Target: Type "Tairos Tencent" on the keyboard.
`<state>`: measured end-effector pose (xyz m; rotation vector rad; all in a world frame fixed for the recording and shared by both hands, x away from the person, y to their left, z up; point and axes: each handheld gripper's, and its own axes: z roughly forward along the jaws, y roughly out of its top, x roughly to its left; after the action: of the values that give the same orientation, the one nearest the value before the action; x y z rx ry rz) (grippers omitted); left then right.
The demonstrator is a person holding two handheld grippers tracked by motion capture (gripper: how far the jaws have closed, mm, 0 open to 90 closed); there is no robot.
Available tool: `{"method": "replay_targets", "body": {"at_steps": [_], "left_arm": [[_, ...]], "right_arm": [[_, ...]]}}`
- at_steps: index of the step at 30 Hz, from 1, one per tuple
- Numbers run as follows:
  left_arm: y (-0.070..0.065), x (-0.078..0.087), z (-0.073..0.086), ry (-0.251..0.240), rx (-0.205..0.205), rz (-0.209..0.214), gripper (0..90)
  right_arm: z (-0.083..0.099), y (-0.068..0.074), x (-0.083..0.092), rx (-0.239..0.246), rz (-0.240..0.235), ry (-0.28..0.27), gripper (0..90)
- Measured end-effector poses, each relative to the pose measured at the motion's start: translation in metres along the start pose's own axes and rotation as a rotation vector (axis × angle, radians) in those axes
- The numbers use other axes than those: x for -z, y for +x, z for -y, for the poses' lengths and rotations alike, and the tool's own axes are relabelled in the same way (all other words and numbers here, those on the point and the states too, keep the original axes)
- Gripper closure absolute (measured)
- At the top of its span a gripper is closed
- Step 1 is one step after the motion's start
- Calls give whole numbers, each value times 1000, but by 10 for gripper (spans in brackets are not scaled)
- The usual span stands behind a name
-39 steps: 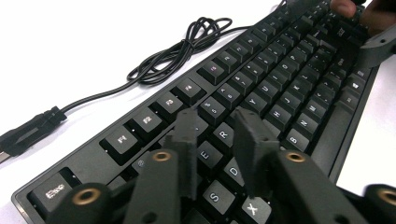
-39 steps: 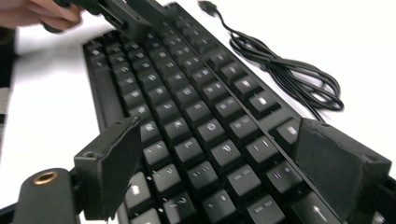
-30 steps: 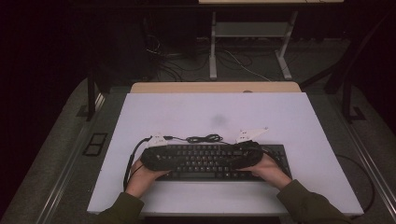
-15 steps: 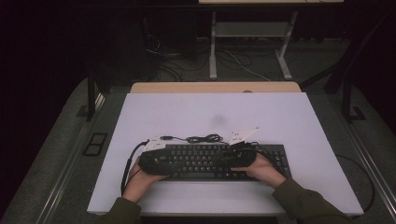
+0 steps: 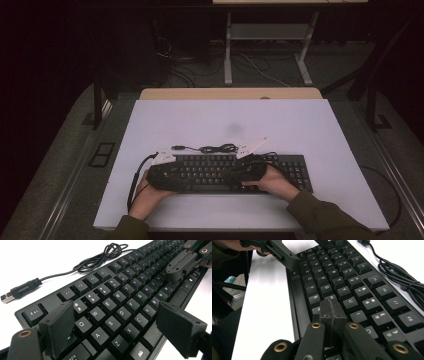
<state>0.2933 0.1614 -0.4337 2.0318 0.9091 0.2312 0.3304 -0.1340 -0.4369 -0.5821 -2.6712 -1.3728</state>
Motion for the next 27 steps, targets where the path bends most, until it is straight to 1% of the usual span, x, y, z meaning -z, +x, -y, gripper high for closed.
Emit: {"method": "replay_targets", "body": {"at_steps": [6, 8, 21, 25, 27], "left_arm": [[0, 2, 2, 2, -2, -3, 148], [-1, 3, 2, 4, -2, -6, 148], [-1, 5, 5, 1, 1, -10, 148], [-1, 5, 4, 2, 0, -9, 148], [-1, 4, 4, 2, -3, -8, 148]], "right_arm": [[-3, 3, -7, 5, -6, 17, 893], [-4, 3, -9, 13, -10, 22, 893], [-7, 7, -19, 22, -22, 47, 893], [-7, 8, -21, 22, -19, 62, 894], [-7, 9, -21, 32, -17, 66, 894]]}}
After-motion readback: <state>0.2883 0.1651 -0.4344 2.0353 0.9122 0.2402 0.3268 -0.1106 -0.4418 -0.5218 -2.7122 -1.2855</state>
